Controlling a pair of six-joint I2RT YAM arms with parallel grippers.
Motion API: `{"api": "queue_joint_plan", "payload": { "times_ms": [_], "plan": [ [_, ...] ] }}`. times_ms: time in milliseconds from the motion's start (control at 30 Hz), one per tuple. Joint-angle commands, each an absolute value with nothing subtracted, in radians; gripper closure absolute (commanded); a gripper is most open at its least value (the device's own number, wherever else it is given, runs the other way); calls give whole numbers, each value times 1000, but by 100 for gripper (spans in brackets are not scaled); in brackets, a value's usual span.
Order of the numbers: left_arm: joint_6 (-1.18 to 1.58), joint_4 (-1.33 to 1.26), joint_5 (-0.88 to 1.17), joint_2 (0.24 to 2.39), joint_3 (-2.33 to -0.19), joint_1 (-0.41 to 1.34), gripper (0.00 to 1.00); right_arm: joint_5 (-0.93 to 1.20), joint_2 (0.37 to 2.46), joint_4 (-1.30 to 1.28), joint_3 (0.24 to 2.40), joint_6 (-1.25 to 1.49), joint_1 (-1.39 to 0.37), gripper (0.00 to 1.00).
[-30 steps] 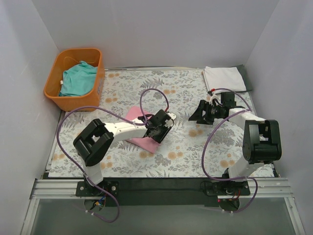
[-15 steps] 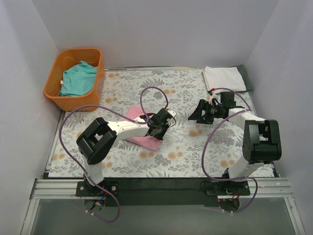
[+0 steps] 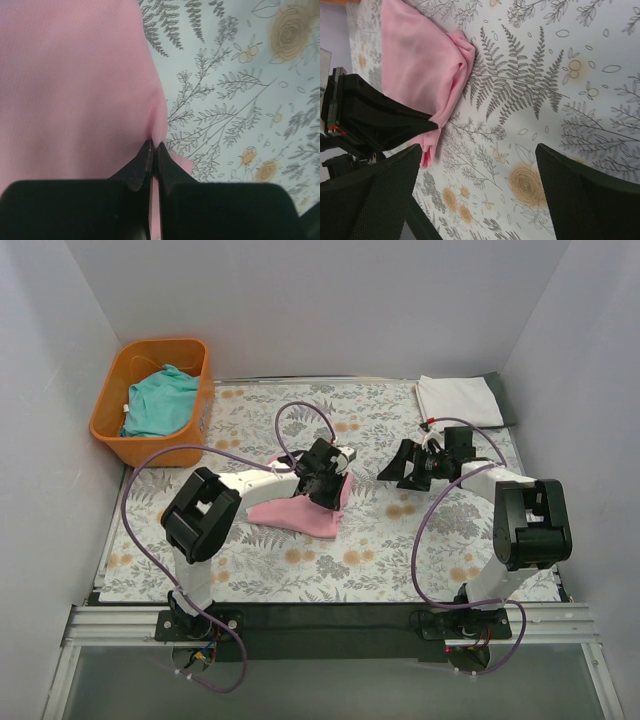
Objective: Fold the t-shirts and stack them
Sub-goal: Neatly place the folded tshirt to the corner
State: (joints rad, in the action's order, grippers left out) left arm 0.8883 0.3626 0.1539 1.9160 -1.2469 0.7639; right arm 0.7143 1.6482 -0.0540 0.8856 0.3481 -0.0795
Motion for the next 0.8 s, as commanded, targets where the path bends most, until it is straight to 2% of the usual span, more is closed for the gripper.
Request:
{"api": "queue_joint_plan", "payload": {
  "times_ms": [0, 200, 433, 767],
  "plan": [
    [925, 316, 336, 1871, -1310, 753, 100, 759, 1683, 75, 893, 432, -110, 11],
    [988, 293, 386, 1901, -1350, 703, 100, 758, 1741, 165, 914, 537, -161, 7],
    [1064, 232, 399, 1953, -1399, 676, 100, 693, 1792, 355, 896, 747, -236, 14],
    [1135, 164, 428, 2046, -1513, 669, 100, 606, 1894, 426, 957, 845, -287, 21]
  ]
}}
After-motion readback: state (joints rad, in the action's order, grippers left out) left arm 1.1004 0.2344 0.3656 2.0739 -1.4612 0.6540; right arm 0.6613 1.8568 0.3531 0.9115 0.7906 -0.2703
